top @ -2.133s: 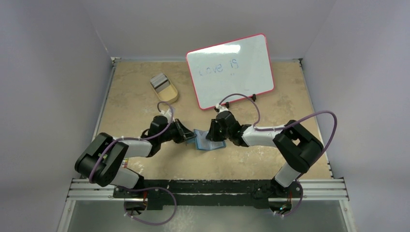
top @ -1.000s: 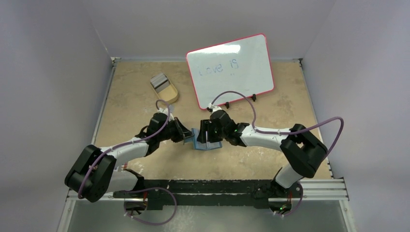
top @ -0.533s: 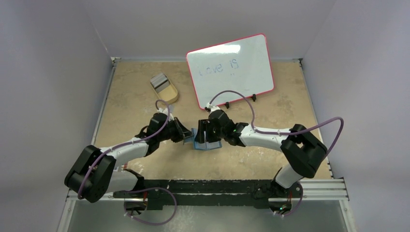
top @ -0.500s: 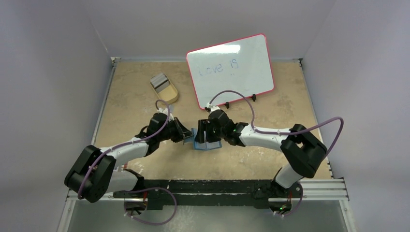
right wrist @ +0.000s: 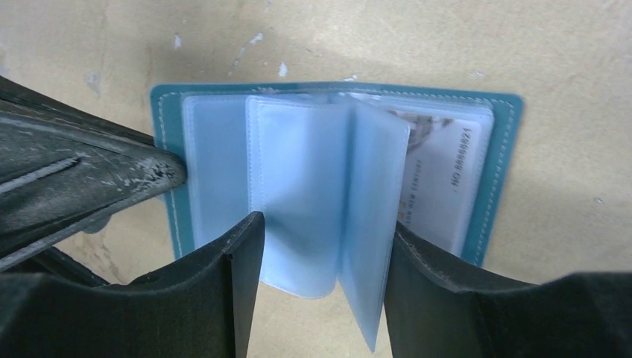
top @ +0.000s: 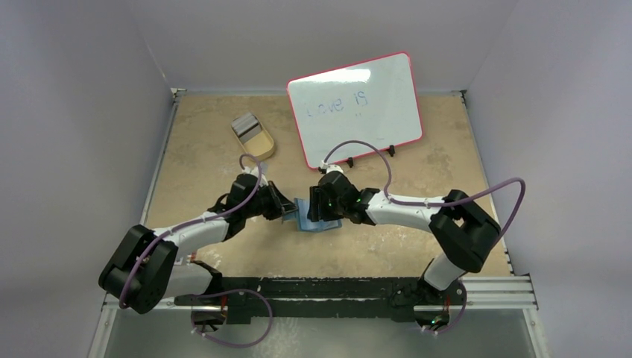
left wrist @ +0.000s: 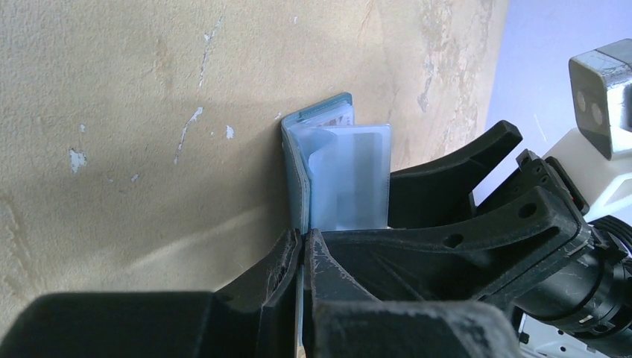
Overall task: Put the credit cards into the card holder
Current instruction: Turn over the card slot in the card holder.
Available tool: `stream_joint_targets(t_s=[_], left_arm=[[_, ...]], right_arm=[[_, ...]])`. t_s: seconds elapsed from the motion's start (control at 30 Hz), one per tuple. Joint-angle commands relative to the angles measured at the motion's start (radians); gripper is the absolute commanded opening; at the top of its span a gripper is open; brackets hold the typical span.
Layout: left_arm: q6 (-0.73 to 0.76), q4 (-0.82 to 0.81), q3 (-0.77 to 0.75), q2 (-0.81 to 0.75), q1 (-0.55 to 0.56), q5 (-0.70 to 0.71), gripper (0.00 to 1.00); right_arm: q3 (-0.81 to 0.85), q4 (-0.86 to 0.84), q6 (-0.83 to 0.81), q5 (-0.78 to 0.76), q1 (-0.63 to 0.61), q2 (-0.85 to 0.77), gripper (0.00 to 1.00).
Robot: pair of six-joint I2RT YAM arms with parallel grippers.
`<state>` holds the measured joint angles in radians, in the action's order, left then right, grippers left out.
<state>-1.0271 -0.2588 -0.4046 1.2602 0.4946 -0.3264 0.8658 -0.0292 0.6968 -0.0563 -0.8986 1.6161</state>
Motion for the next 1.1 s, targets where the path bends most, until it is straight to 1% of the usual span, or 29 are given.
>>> stream_joint_targets(t_s=[0.0, 0.23, 0.4, 0.57, 0.7, 0.8, 0.93, 1.07], left_arm=[[0.040, -0.004, -0.056, -0.012, 0.007, 0.003, 0.00], [0.090, 0.043, -0.089, 0.005, 0.007, 0.016, 0.00], [0.116, 0.036, -0.094, 0.061, 0.007, 0.011, 0.00], [0.135, 0.044, -0.097, 0.079, 0.006, 0.021, 0.00], [0.155, 0.071, -0.108, 0.084, 0.006, 0.034, 0.00], [0.157, 0.075, -0.110, 0.077, 0.007, 0.036, 0.00], [0.166, 0.091, -0.115, 0.069, 0.007, 0.045, 0.00], [0.173, 0.109, -0.120, 0.066, 0.006, 0.055, 0.02]], right_arm=[[0.046, 0.093, 0.013, -0.083, -0.006, -0.058, 0.60], [0.058, 0.126, -0.032, -0.128, -0.006, -0.076, 0.67], [0.084, 0.185, -0.042, -0.162, -0.006, -0.101, 0.69], [0.093, 0.258, -0.049, -0.198, -0.006, -0.134, 0.69], [0.144, 0.313, -0.052, -0.258, -0.006, -0.136, 0.63], [0.154, 0.320, -0.055, -0.267, -0.006, -0.134, 0.56], [0.134, 0.236, -0.066, -0.172, -0.006, -0.154, 0.46], [0.120, 0.174, -0.059, -0.132, -0.006, -0.141, 0.40]])
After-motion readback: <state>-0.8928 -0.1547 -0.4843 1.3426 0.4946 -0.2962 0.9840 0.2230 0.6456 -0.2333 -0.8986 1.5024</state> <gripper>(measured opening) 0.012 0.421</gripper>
